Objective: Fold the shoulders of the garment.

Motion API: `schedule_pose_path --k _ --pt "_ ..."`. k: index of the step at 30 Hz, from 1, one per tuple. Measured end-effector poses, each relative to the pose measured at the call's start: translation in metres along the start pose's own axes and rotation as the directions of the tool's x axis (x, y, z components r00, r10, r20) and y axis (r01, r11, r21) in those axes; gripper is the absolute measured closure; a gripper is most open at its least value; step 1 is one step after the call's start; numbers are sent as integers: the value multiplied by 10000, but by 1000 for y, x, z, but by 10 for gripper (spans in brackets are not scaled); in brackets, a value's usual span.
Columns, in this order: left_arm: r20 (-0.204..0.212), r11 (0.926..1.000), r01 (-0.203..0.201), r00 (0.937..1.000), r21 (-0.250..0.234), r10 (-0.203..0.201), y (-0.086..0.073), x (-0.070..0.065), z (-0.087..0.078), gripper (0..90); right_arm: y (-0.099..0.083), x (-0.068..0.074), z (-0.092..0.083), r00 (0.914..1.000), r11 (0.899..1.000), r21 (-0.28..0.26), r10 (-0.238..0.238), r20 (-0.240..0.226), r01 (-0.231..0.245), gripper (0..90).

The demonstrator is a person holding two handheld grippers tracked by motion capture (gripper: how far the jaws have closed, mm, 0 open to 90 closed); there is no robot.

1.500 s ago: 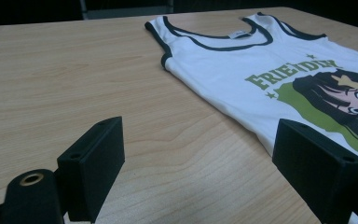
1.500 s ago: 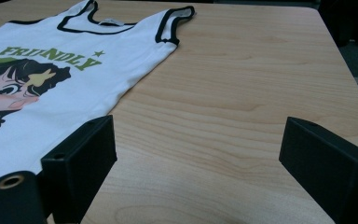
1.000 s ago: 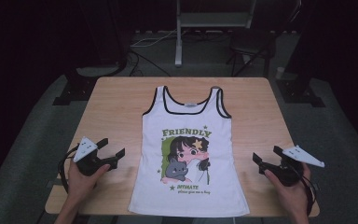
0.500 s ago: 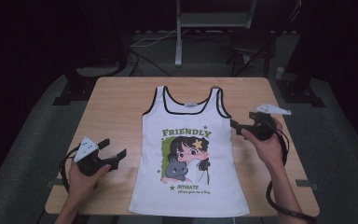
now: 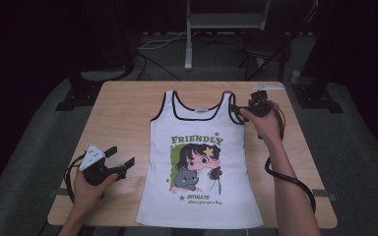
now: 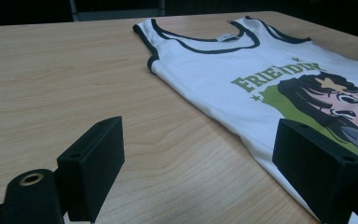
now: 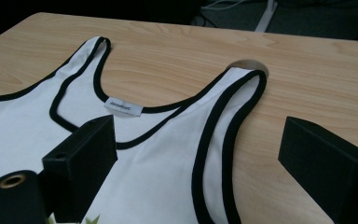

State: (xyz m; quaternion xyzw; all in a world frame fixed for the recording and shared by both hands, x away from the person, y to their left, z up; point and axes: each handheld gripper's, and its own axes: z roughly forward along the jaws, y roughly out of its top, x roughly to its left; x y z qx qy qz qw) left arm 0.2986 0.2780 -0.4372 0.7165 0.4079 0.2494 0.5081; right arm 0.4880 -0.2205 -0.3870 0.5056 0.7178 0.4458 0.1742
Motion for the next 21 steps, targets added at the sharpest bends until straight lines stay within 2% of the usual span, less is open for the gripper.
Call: schedule_pose_path --k 5,6,7,15,21 --pt "50 10000 -32 10000 9 32 0 -2 1 166 6 -8 20 9987 9984 245 506 -106 -503 118" --pt "62 10000 -38 10000 19 38 0 -3 1 166 6 -10 23 9986 9984 271 495 -178 -490 205" --pt "58 10000 -37 10000 19 37 0 -3 1 166 6 -11 25 9985 9987 184 479 -281 -474 215" --pt "103 10000 -95 9999 6 95 0 -4 2 166 5 -22 46 9936 9919 638 1115 -204 -1100 213" --pt "120 9999 -111 9999 12 111 0 -5 2 166 3 -24 57 9904 9874 835 1364 -223 -1341 225"
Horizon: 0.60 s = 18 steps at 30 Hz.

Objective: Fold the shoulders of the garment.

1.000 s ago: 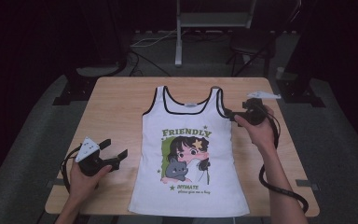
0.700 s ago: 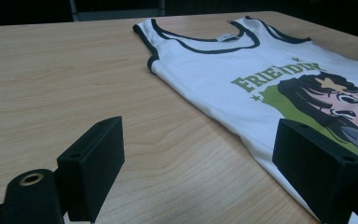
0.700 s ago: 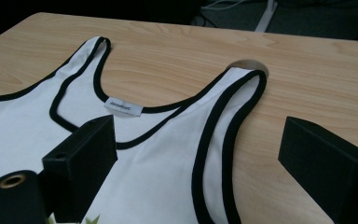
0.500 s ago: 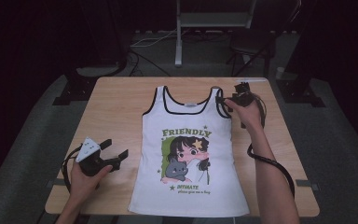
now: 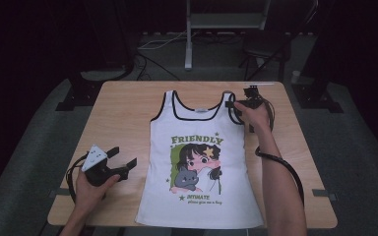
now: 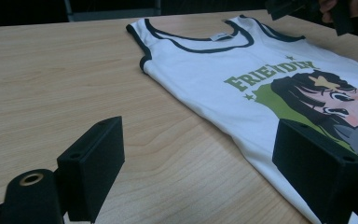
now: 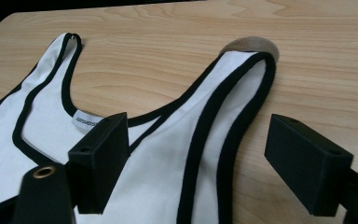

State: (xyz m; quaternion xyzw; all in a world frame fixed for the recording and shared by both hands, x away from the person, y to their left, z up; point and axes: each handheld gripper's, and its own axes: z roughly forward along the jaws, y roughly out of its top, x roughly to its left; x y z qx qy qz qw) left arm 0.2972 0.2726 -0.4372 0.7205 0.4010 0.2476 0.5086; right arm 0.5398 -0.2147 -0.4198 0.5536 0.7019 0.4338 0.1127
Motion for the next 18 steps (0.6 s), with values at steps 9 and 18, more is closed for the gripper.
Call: schedule_pose_path --k 9,18 --pt "69 10000 8 10000 18 -8 0 -2 1 166 -4 -4 10 9991 9989 196 420 63 -421 320" --pt "90 10000 -31 10000 63 30 0 -2 1 166 -8 -7 18 9973 9972 205 714 181 -717 423"
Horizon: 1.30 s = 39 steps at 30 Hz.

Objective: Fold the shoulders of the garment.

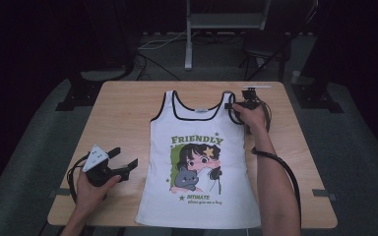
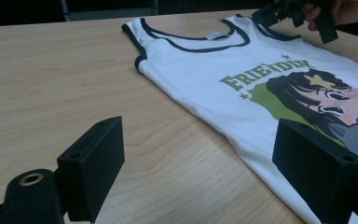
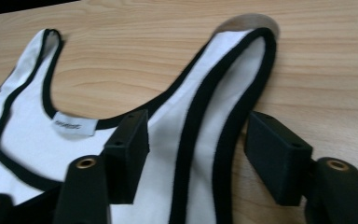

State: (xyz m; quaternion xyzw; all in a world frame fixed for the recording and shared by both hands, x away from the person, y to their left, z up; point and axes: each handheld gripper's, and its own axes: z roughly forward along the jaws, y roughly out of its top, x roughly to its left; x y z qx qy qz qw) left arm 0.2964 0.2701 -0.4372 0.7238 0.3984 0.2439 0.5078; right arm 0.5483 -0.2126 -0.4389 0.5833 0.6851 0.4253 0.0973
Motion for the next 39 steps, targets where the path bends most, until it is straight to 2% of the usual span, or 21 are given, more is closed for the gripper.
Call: schedule_pose_path --k 2,5,7,9,17,19,20,22,23,25,26,27,28,29,30,31,32,33,34,38,39 --pt "28 10000 4 10000 16 -4 0 0 0 166 0 -1 0 10000 9999 -73 96 26 -96 432" --pt "31 10000 7 10000 30 -7 0 0 0 166 -3 -1 2 9996 9996 -228 -163 222 168 618" --pt "25 10000 5 10000 46 -5 0 0 0 166 -4 0 2 9998 9997 -234 -95 153 98 655" --pt "15 10000 -3 10000 30 3 0 0 0 166 -6 2 3 9987 9985 -257 -469 202 474 758" --pt "37 10000 -9 10000 -9 9 0 -1 0 166 -5 12 -4 9894 9885 -465 -1448 -92 1442 845" --pt "52 10000 -1 10000 -11 1 0 -2 1 166 -2 20 -11 9790 9778 -684 -2009 -358 1981 848" --pt "52 10000 -1 10000 -11 1 0 -2 1 166 -2 20 -11 9790 9778 -684 -2009 -358 1981 848" --pt "58 10000 -16 10000 -14 16 0 -2 0 166 -3 29 -20 9617 9616 -950 -2647 -712 2577 848" --pt "58 10000 -21 10000 -15 21 0 -2 0 166 -3 29 -20 9617 9616 -950 -2647 -712 2577 848" --pt "84 10000 -4 10000 -12 4 0 -2 1 166 -5 39 -27 9387 9426 -1089 -3271 -1094 3157 847" --pt "84 10000 -4 10000 -12 4 0 -2 1 166 -5 39 -27 9387 9426 -1089 -3271 -1094 3157 847" --pt "82 10000 -15 10000 -9 15 0 -2 1 166 -7 42 -30 9290 9356 -1161 -3470 -1287 3334 846" --pt "83 10000 -11 10000 -12 11 0 -2 1 166 -10 48 -34 8992 9137 -1346 -4026 -1711 3834 843" --pt "88 10000 -3 10000 -16 3 0 -2 1 166 -12 51 -36 8824 9024 -1409 -4284 -1945 4071 841" --pt "88 10000 -14 10000 -6 14 0 -2 1 166 -12 51 -36 8824 9024 -1409 -4284 -1945 4071 841" --pt "84 10000 -8 10000 -22 9 0 -3 1 165 -16 58 -41 8363 8719 -1507 -4895 -2469 4659 835" --pt "84 10000 -8 10000 -22 9 0 -3 1 166 -20 62 -44 8109 8554 -1479 -5177 -2730 4963 832" --pt "86 10000 -15 10000 -18 15 0 -3 1 166 -20 62 -44 8109 8554 -1479 -5177 -2730 4963 832" --pt "86 10000 1 10000 -19 -1 0 -3 1 166 -23 65 -46 7858 8378 -1427 -5442 -2938 5269 828" --pt "136 10000 51 9999 -26 -51 0 -4 1 166 -36 79 -54 6588 7481 -790 -6245 -4195 6589 779" --pt "153 10000 45 9999 -29 -44 0 -4 1 166 -39 82 -56 6324 7289 -663 -6319 -4481 6814 765"
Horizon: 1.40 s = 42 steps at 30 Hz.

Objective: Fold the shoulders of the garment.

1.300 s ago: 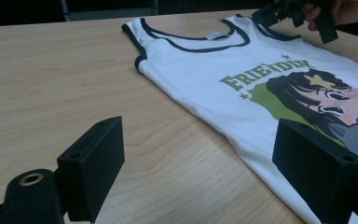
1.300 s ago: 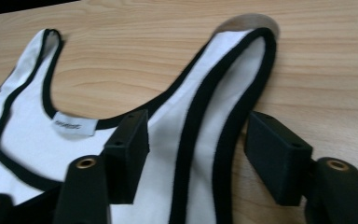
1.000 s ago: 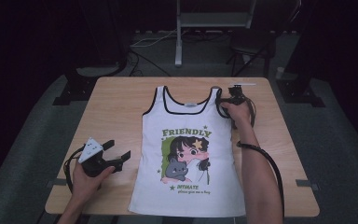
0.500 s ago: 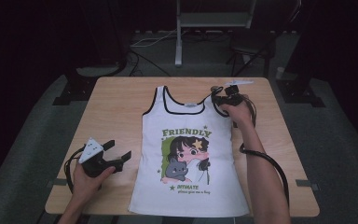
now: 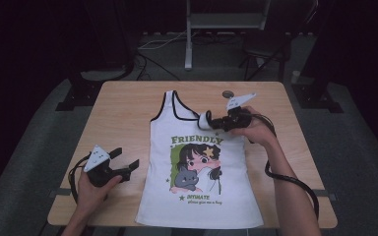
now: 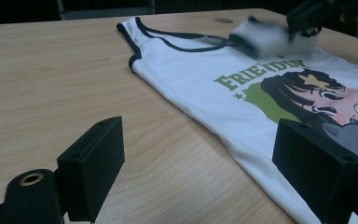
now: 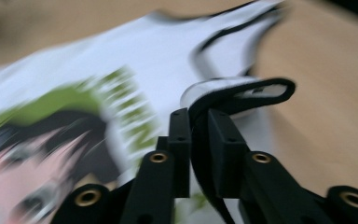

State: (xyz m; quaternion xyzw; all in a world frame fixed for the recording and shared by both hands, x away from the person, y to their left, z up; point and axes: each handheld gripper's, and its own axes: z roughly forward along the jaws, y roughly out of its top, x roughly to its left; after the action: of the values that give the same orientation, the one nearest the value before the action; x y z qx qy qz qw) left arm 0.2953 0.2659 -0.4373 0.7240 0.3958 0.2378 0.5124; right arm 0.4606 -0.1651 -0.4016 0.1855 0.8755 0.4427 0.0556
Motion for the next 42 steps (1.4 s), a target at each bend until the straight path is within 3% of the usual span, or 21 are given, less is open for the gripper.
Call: schedule_pose_path --k 3,5,6,8,11,12,15,16,17,18,20,22,24,27,28,29,34,37,39,40,42 --pt "15 10000 -49 10000 0 49 0 -1 0 166 1 7 -3 9985 9989 361 -276 -466 293 673" --pt "31 10000 -50 10000 7 50 0 -1 0 166 4 4 -9 9991 9996 -279 118 409 -107 568" --pt "44 10000 -34 10000 0 34 0 -1 0 166 4 4 -9 9991 9996 -279 118 409 -107 568" --pt "50 10000 -38 10000 -2 38 0 -1 0 166 6 -1 -10 9937 9957 -753 602 940 -532 505" --pt "55 10000 -28 10000 15 28 0 -1 0 166 7 -8 2 9658 9747 -1163 2077 1551 -1909 426" --pt "49 10000 -24 10000 16 24 0 -1 0 166 7 -8 2 9658 9747 -1163 2077 1551 -1909 426" --pt "67 10000 -26 10000 -9 26 0 -1 0 166 4 -14 16 9528 9637 -953 2619 1534 -2496 409" --pt "69 10000 -36 10000 -14 36 0 -2 0 166 2 -18 25 9385 9532 -787 3013 1688 -2919 380" --pt "73 10000 -45 10000 -10 45 0 -2 0 166 2 -18 25 9385 9532 -787 3013 1688 -2919 380" --pt "86 10000 -39 10000 -6 39 0 -2 0 166 1 -21 31 9268 9442 -751 3292 1808 -3207 407" --pt "93 10000 -37 9999 -12 37 0 -2 0 166 0 -21 34 9240 9410 -658 3385 1778 -3321 440" --pt "101 10000 -14 9999 -12 14 0 -2 0 166 -1 -21 39 9280 9430 -532 3327 1679 -3285 581" --pt "113 10000 12 9999 -27 -12 0 -2 0 166 -1 -19 41 9398 9535 -465 3013 1614 -2978 712" --pt "117 10000 7 9999 -44 -7 0 -2 0 166 1 -13 38 9568 9664 -605 2560 1375 -2498 796" --pt "117 10000 0 9999 -52 1 0 -2 -1 166 3 -9 34 9681 9731 -681 2262 1073 -2199 815" --pt "123 10000 -18 9999 -49 19 0 -2 -1 166 3 -9 34 9681 9731 -681 2262 1073 -2199 815" --pt "128 10000 22 9999 -55 -21 0 -2 -1 166 8 7 26 9896 9892 -442 1410 288 -1396 825" --pt "134 10000 25 9999 -48 -24 -1 -2 -1 165 8 17 20 9953 9942 -495 946 -219 -956 824" --pt "127 10000 43 9999 -59 -42 -1 -2 -1 166 7 24 18 9952 9968 -309 709 -676 -731 806" --pt "120 10000 40 9999 -53 -39 -1 -2 -1 166 4 33 20 9909 9993 151 356 -1296 -339 752" --pt "115 10000 20 9999 -52 -19 -1 -2 -1 166 3 38 21 9894 9988 473 193 -1442 -126 723"
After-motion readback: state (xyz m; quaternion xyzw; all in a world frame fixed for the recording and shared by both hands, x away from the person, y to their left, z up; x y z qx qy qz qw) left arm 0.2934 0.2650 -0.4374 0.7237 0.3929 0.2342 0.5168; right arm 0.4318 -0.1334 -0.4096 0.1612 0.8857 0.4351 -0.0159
